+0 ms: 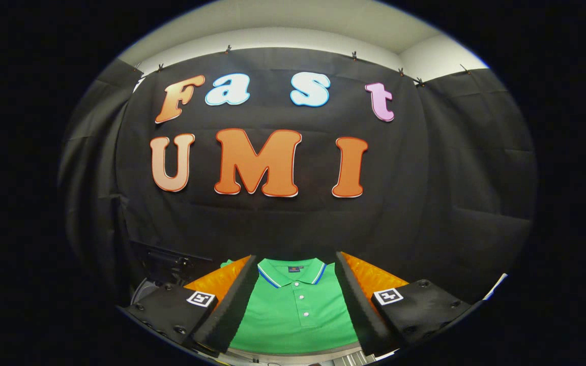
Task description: Put the clothes into the washing machine and then close the washing machine lid.
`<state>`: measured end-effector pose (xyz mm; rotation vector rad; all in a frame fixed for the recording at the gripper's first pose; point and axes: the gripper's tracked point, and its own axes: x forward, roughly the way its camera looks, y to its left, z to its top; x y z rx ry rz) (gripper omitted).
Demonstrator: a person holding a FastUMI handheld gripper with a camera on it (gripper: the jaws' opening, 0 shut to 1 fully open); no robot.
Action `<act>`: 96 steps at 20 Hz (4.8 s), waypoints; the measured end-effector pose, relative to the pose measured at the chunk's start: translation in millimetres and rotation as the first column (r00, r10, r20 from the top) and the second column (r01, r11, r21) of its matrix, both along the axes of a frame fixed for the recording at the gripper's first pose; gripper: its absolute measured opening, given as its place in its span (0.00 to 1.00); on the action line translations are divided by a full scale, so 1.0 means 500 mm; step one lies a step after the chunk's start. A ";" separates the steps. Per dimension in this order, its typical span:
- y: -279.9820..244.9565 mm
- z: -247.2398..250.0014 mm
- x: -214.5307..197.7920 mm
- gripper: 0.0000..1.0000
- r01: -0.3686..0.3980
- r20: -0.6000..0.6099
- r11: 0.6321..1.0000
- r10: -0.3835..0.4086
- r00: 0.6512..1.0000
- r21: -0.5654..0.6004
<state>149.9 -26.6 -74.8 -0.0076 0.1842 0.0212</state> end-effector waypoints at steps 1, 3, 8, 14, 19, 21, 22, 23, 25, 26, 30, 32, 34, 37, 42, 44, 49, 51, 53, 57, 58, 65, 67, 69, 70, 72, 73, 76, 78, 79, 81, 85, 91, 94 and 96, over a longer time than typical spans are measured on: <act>-0.002 -0.019 0.021 0.98 -0.001 -0.020 1.000 0.001 1.000 -0.001; -0.011 -0.055 0.063 0.98 0.001 -0.064 1.000 -0.002 0.998 -0.004; -0.034 -0.179 0.152 0.98 0.007 -0.203 1.000 -0.002 0.979 0.025; -0.035 -0.309 0.212 0.98 -0.006 -0.373 0.999 0.020 0.928 0.040; -0.032 -0.359 0.239 0.98 -0.012 -0.453 0.999 0.031 0.891 0.044; -0.032 -0.364 0.232 0.98 -0.006 -0.468 0.998 0.038 0.883 0.070; -0.034 -0.371 0.234 0.98 0.001 -0.485 0.996 0.044 0.874 0.091; -0.035 -0.366 0.234 0.98 0.007 -0.487 0.995 0.045 0.872 0.104; -0.032 -0.369 0.234 0.98 0.004 -0.509 0.997 0.036 0.860 0.077; -0.033 -0.371 0.232 0.99 0.002 -0.522 0.998 0.029 0.852 0.058; -0.018 -0.365 0.231 0.91 -0.031 -0.530 0.997 0.062 0.846 0.067; -0.010 -0.366 0.226 0.78 -0.041 -0.559 0.996 0.078 0.825 0.078; -0.005 -0.370 0.227 0.58 -0.052 -0.585 0.996 0.083 0.807 0.070; 0.006 -0.368 0.228 0.29 -0.008 -0.637 0.994 0.076 0.767 0.109; 0.010 -0.368 0.229 0.09 -0.002 -0.678 0.994 0.074 0.731 0.107; 0.007 -0.369 0.235 0.09 -0.024 -0.681 0.995 0.083 0.728 0.096; 0.006 -0.356 0.234 0.08 -0.026 -0.619 0.990 0.108 0.778 0.139; 0.009 -0.339 0.235 0.08 -0.030 -0.571 0.983 0.130 0.811 0.181; 0.007 -0.318 0.234 0.08 -0.033 -0.534 0.977 0.144 0.833 0.212; 0.013 -0.275 0.233 0.08 -0.061 -0.464 0.969 0.170 0.869 0.241; 0.016 -0.258 0.235 0.08 -0.066 -0.442 0.967 0.173 0.880 0.247; 0.062 -0.129 0.184 0.08 -0.098 -0.328 0.964 0.178 0.928 0.245; 0.089 -0.090 0.164 0.08 -0.100 -0.305 0.968 0.170 0.937 0.232; 0.126 -0.045 0.142 0.08 -0.097 -0.276 0.967 0.162 0.947 0.237; 0.145 -0.025 0.135 0.08 -0.096 -0.257 0.966 0.158 0.953 0.240; 0.185 0.006 0.116 0.08 -0.098 -0.240 0.964 0.159 0.958 0.247; 0.210 0.019 0.104 0.08 -0.103 -0.237 0.960 0.167 0.957 0.260; 0.286 0.055 0.085 0.08 -0.120 -0.221 0.951 0.187 0.957 0.285; 0.346 0.079 0.076 0.08 -0.142 -0.203 0.943 0.210 0.956 0.302; 0.372 0.085 0.073 0.08 -0.151 -0.199 0.940 0.219 0.955 0.307; 0.432 0.090 0.068 0.08 -0.177 -0.197 0.932 0.247 0.949 0.317; 0.538 0.078 0.063 0.08 -0.231 -0.200 0.908 0.313 0.928 0.350; 0.696 0.014 0.067 0.08 -0.299 -0.211 0.870 0.402 0.891 0.392; 0.771 -0.044 0.085 0.08 -0.316 -0.227 0.852 0.434 0.872 0.416; 0.809 -0.095 0.093 0.08 -0.310 -0.255 0.847 0.445 0.858 0.433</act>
